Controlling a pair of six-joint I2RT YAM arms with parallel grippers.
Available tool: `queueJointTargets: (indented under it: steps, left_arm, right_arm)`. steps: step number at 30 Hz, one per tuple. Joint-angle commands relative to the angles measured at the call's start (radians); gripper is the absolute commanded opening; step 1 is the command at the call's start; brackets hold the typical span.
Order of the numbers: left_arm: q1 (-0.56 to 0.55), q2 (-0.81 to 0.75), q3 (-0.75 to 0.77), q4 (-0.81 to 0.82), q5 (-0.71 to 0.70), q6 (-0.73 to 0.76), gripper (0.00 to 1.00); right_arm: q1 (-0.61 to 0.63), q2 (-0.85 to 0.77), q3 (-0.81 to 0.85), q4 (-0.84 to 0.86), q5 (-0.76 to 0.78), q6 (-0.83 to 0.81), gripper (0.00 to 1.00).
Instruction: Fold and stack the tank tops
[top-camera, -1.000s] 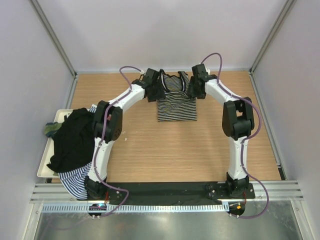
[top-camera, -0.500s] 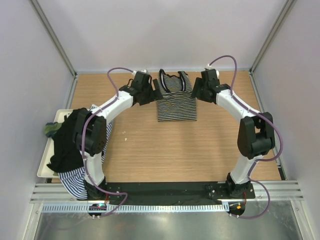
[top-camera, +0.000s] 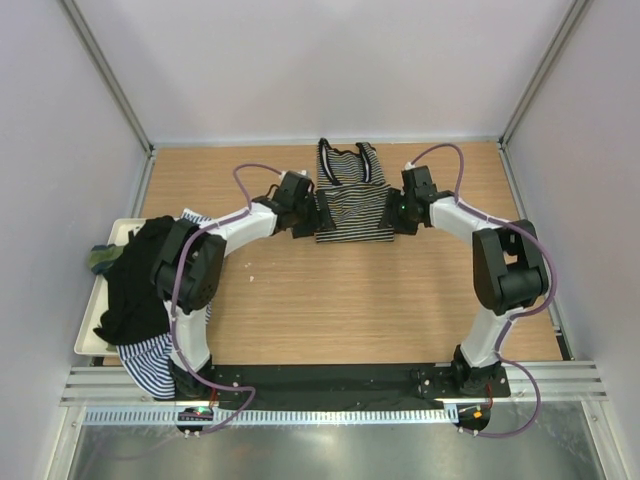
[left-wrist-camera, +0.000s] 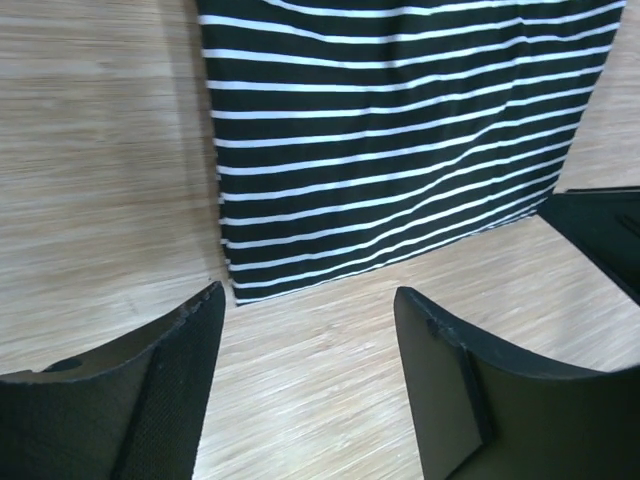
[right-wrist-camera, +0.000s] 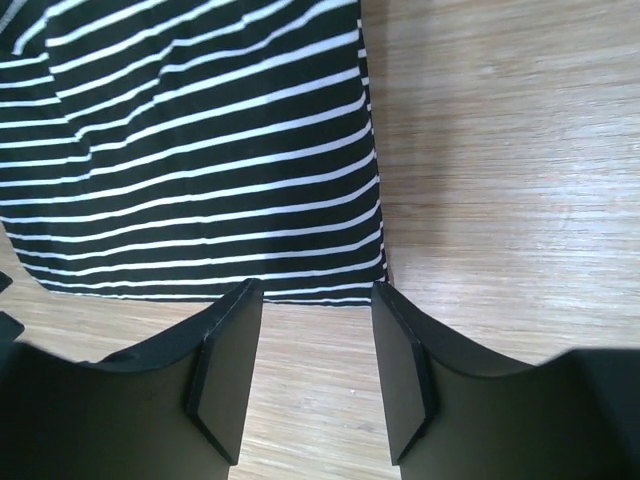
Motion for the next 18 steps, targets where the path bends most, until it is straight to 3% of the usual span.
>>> queueJointTargets:
  steps: [1, 10, 15, 18]
  left_arm:
    - [-0.003, 0.024, 0.002, 0.071, 0.046, -0.011, 0.68]
    - [-0.003, 0.071, -0.024, 0.081, 0.046, -0.02, 0.51]
    - [-0.003, 0.092, -0.039, 0.084, 0.033, -0.019, 0.35]
    - [-0.003, 0.092, -0.05, 0.078, 0.018, -0.02, 0.34]
  right_arm:
    - [-0.01, 0.026, -0.015, 0.059, -0.042, 0.009, 0.53]
    - [-0.018, 0.048, -0.077, 0.1, -0.021, 0.022, 0.46]
    - [-0.022, 0.065, -0.083, 0.082, 0.0, 0.023, 0.15]
    - [-0.022, 0.053, -0.097, 0.09, -0.001, 0.023, 0.11]
